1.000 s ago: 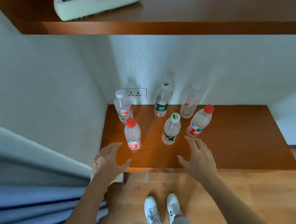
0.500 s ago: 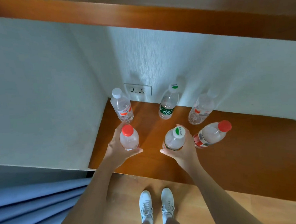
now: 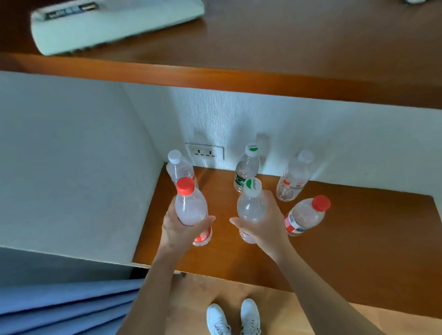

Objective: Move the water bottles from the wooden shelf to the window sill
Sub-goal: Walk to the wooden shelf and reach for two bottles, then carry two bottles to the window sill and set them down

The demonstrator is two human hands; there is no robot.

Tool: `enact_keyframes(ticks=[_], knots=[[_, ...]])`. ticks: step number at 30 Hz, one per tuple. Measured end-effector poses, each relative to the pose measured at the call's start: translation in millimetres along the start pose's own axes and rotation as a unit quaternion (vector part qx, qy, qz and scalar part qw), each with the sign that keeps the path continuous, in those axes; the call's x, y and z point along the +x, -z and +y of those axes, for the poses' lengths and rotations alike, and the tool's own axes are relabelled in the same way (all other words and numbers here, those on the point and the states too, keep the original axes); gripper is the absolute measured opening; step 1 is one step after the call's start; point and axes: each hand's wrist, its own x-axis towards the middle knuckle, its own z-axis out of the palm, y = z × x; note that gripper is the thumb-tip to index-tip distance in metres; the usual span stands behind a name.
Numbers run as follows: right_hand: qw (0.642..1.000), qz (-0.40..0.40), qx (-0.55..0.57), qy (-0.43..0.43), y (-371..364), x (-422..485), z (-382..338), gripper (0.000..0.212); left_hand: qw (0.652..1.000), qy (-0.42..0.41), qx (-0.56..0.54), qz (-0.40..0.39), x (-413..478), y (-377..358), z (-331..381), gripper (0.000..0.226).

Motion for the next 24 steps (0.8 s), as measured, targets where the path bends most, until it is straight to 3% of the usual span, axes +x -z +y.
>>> enact_keyframes(ticks=[3,11,15,18,24], knots=[[0.999,0.033,0.021,0.017,7,-3,-21,0.081,0.998,-0.042,-0.048,-0.008,-9,9,20,0.059],[0.996,0.064,0.030,0.062,32,-4,-67,0.082,0.987,-0.091,-0.135,0.000,-28,34,60,0.057],[0.996,0.033,0.064,0.045,27,-5,-83,0.088,0.981,-0.100,-0.168,0.019,-34,50,61,0.066],[0.994,-0.008,0.097,0.056,12,-11,-94,0.089,0.977,-0.107,-0.180,0.041,-42,68,53,0.059],[0.969,-0.142,0.158,0.126,-37,-24,-120,0.091,0.971,-0.075,-0.172,0.149,-78,111,22,0.057]])
